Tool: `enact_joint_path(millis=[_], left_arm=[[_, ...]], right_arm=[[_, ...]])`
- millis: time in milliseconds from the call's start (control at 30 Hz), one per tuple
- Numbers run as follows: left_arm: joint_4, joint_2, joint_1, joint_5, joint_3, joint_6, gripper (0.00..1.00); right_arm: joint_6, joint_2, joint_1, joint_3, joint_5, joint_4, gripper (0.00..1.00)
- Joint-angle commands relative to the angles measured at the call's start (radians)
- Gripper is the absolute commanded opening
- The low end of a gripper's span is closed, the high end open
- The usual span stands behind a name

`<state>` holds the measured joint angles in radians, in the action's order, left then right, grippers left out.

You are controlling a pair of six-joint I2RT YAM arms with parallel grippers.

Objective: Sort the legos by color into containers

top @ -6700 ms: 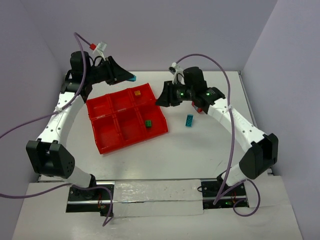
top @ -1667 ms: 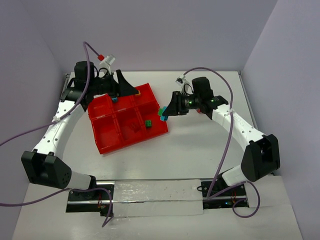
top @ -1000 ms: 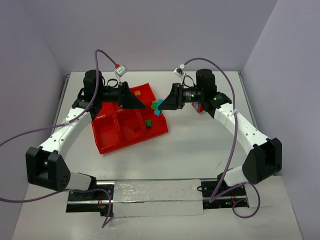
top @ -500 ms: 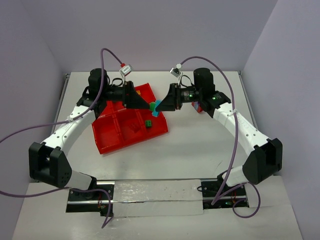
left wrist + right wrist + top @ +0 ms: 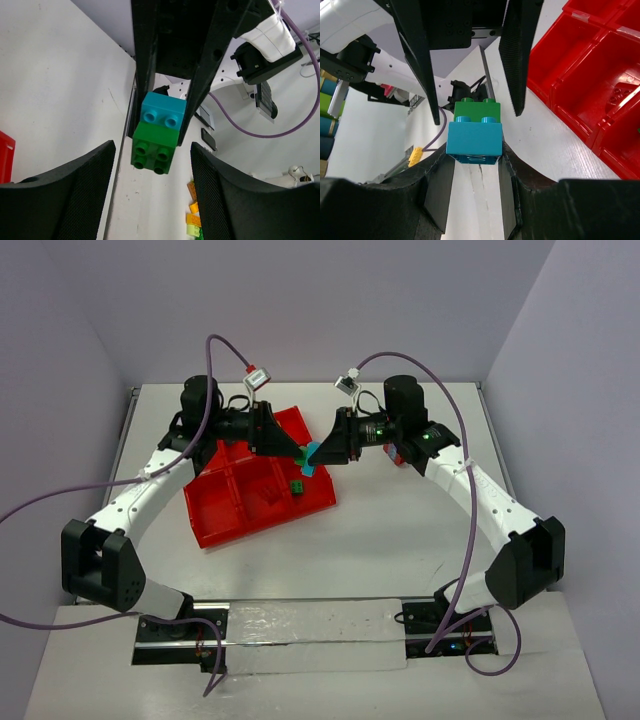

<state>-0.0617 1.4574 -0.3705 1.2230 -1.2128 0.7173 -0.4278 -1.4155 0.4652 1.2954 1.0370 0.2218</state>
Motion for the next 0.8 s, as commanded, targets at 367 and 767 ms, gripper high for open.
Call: enact_joint_path(millis=[367,767], left_arm=[[-0.132,-0.016,-0.04,0.093,0.014,0.016,0.49],[-0.062,-0.021,-0.047,0.079,0.004,-0.031,0.0]], right_arm=[[0.006,0.026,0.007,0.031,0.025,-0.019,0.0],[0.036,0.029,0.0,0.02,-0.022,0.028,0.0]])
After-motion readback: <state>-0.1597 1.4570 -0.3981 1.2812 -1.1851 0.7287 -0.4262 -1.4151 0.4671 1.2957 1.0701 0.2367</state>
